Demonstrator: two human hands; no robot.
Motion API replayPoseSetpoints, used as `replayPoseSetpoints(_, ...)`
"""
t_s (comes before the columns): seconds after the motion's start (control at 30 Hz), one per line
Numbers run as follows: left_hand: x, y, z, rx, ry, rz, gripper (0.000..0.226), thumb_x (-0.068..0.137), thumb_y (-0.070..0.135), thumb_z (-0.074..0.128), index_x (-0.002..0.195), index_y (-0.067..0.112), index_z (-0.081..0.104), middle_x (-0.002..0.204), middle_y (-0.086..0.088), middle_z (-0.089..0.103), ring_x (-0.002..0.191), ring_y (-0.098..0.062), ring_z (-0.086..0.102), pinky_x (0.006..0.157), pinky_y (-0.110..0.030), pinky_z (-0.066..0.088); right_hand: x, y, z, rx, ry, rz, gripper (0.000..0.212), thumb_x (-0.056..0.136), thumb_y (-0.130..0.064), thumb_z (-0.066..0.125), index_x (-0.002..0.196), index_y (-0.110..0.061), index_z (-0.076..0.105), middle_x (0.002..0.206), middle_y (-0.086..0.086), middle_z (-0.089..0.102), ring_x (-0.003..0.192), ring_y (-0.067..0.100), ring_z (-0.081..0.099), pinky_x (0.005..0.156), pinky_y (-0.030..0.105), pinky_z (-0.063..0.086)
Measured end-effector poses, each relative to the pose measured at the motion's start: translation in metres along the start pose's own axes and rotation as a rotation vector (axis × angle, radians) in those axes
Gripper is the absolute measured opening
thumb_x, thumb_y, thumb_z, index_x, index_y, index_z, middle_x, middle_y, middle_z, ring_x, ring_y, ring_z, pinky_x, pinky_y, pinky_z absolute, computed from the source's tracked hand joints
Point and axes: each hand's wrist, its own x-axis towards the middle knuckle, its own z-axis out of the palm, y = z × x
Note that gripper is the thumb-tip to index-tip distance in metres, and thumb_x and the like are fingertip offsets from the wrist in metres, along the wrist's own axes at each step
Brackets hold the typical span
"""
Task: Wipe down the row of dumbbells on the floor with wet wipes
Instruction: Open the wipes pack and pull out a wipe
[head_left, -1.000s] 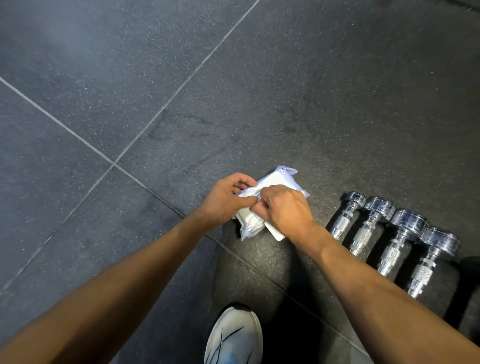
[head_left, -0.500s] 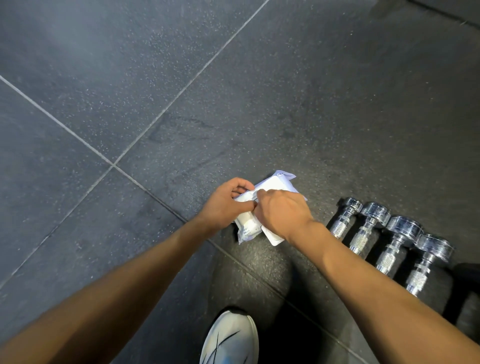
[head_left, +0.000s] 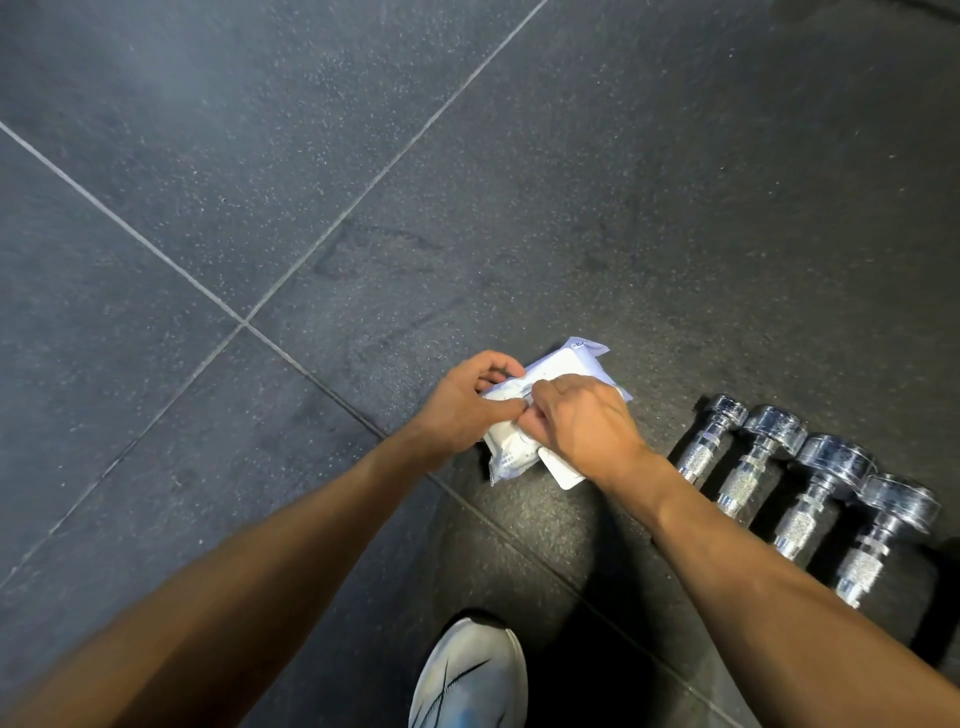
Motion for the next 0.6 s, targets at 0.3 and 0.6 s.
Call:
replayPoseSetpoints(0.3,-0.001,-0.001,0.001,-0.014,-0.004,0.034,0.032,0.083,-0.008,0.073,0.109,0.009,0.065,0.095,-0.001,0.059,0.072,0.006,0.054,0.069,-0.012,0.048,-0.005,0.002,0.006,0.064,0.054,0.048,0.029,0.086,-0.029,0.050,0.062,-0.012,0.051,0.053,0.006,0.055,0.050,0.025,0.054,0.050,0.031,0.041)
replayPoseSetpoints(0.6,0.001,0.000,-0.002,0.015,-0.022,-0.008,0.034,0.083,0.000,0.077,0.112,0.012,0.065,0.100,0.000,0.062,0.082,-0.005,0.057,0.067,-0.014,0.050,0.005,-0.001,-0.016,-0.133,-0.124,0.103,0.030,0.087,-0.040,0.068,0.079,-0.014,0.054,0.068,0.005,0.061,0.060,0.028,0.055,0.058,0.031,0.035)
